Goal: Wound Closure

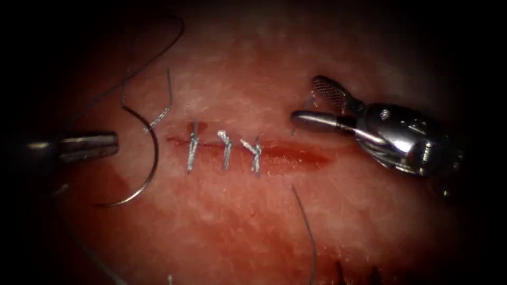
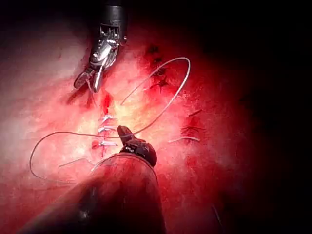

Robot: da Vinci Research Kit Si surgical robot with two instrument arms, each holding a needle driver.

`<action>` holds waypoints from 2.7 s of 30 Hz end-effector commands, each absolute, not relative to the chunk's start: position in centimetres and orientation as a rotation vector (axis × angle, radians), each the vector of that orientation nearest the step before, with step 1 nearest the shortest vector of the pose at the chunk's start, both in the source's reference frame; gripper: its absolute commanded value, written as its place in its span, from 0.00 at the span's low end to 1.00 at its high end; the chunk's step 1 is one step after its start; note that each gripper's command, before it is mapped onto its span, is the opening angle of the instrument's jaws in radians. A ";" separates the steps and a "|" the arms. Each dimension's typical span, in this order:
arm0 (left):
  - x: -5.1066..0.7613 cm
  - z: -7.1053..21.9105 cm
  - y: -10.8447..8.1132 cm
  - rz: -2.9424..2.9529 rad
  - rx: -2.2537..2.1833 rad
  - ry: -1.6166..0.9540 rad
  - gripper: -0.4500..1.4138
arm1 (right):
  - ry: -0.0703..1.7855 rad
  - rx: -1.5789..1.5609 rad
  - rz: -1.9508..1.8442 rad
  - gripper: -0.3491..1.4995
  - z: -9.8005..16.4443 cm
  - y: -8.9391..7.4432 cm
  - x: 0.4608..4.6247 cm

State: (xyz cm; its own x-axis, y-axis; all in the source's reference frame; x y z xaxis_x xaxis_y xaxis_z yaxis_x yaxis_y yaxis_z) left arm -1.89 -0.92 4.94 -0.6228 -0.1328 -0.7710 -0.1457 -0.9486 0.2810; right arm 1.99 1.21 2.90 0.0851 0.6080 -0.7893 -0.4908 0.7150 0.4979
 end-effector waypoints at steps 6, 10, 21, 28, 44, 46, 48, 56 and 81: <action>-1.93 4.8 -1.0 2.760 -1.357 0.535 0.00 | 1.239 0.124 0.819 0.86 2.9 1.1 2.05; -1.82 4.9 -1.0 2.655 -1.303 0.444 0.43 | 1.241 0.126 0.817 0.86 2.9 1.1 2.05; -1.66 5.1 -1.0 2.549 -1.219 0.284 0.27 | 1.241 0.126 0.818 0.86 2.9 1.1 2.06; -1.67 5.3 -1.1 2.538 -1.147 0.166 0.26 | 1.242 0.128 0.816 0.86 2.9 1.1 2.07; -1.64 5.2 -0.8 2.296 -1.192 0.290 0.59 | 1.245 0.129 0.807 0.86 2.9 1.1 2.08; -1.67 5.1 -0.8 2.305 -1.203 0.332 0.57 | 1.247 0.131 0.806 0.86 2.9 1.1 2.08; -1.72 5.1 -0.8 2.317 -1.227 0.355 0.53 | 1.247 0.131 0.806 0.86 2.9 1.1 2.08; -1.88 5.1 -0.8 2.424 -1.329 0.439 0.00 | 1.247 0.131 0.805 0.86 2.9 1.1 2.08; -3.07 5.1 -0.5 2.530 -1.358 0.436 0.00 | 1.208 0.388 0.425 0.94 2.4 0.7 2.48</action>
